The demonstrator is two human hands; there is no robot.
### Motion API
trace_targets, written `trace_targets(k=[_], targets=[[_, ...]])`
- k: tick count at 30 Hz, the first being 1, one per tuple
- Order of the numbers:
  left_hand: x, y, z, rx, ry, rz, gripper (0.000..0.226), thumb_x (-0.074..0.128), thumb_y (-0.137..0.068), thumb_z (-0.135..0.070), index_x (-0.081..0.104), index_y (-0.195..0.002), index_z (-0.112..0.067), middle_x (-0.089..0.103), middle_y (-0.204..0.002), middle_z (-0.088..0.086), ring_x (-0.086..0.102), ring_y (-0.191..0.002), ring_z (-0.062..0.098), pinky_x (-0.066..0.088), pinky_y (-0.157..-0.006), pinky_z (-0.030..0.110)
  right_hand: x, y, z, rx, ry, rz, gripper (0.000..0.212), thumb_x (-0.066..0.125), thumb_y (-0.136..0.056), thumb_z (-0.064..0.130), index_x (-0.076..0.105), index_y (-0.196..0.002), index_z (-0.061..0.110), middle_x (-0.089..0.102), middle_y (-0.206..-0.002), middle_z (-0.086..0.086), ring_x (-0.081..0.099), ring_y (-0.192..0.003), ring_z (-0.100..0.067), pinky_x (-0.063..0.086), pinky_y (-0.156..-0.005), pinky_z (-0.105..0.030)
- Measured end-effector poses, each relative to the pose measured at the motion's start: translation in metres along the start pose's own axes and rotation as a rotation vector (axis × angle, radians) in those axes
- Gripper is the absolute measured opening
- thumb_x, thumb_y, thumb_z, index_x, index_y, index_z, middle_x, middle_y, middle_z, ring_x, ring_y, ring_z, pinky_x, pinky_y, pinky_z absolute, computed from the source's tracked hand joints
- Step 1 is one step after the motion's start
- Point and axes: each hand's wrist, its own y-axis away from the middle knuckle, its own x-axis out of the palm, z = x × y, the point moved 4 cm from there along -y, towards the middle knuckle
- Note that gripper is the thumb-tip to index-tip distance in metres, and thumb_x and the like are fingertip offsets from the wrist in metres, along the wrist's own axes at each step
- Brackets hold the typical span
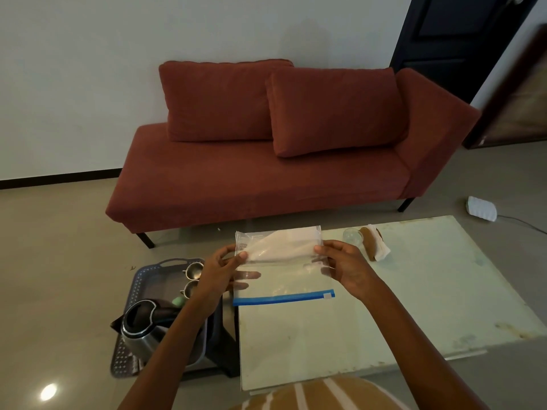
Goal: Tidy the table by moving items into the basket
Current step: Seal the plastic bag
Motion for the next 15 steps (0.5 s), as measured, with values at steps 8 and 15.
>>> trace_targets(k=[8,15], targets=[[0.0029,-0.002,0.0019,-0.126,0.038,0.147,0.052,0.065,-0.073,-0.018,0.048,-0.122,-0.023,0.066,-0.114,0.012,0.072,-0.08,0.026,0.059,-0.065,0.034,-0.0013,0.002,0.007,-0.077,0.16,0.003,0.022,0.056,-0.09,0.02,0.056,-0.111,0.015,0.065,-0.094,0.001,0.065,-0.053,-0.016,0.053,-0.051,-0.017],[-0.0009,-0.0068,0.0022,-0.141,0.081,0.127,0.039,0.056,-0.085,-0.003,0.051,-0.12,-0.021,0.07,-0.106,0.01,0.073,-0.078,0.024,0.059,-0.066,0.033,-0.0016,0.0032,0.0094,-0.021,0.055,0.107,0.015,0.049,-0.093,0.009,0.056,-0.106,0.013,0.064,-0.096,0.0,0.07,-0.065,-0.018,0.056,-0.055,-0.018]])
